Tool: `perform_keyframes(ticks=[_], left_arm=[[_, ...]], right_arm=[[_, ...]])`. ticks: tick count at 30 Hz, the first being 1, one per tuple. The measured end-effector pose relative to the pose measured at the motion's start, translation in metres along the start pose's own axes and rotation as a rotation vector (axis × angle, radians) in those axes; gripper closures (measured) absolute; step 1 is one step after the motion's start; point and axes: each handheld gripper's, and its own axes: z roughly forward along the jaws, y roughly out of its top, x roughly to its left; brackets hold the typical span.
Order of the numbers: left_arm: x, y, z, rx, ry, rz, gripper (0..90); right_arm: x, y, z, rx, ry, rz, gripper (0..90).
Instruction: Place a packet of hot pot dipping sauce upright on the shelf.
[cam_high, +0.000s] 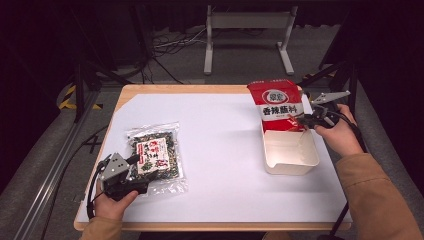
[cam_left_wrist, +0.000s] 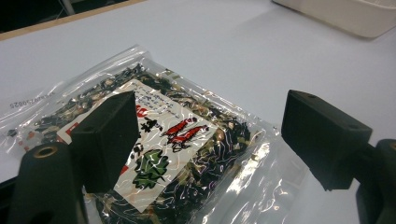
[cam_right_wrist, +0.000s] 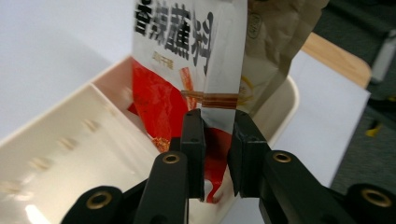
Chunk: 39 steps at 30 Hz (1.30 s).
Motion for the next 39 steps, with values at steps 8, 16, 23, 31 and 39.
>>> perform_keyframes(ticks=[8, 16, 23, 31, 39], left_arm=[[0.0, 0.0, 0.001, 0.004, -0.001, 0.004, 19.5], [0.0, 0.0, 0.0, 0.002, -0.001, 0.001, 19.5], [0.001, 0.0, 0.0, -0.001, 0.001, -0.002, 19.5], [0.0, 0.0, 0.0, 0.001, 0.001, -0.002, 19.5], [0.0, 0.0, 0.0, 0.002, 0.001, -0.001, 19.5]], right_arm=[[0.001, -0.005, 0.009, 0.049, -0.02, -0.018, 79.4], [0.009, -0.009, 0.022, 0.124, -0.016, -0.003, 79.3], [0.007, -0.006, 0.019, 0.077, -0.012, 0.041, 66.5], [0.01, 0.011, 0.005, -0.046, -0.053, 0.025, 84.2], [0.0, -0.001, 0.014, -0.008, -0.032, 0.149, 84.2]])
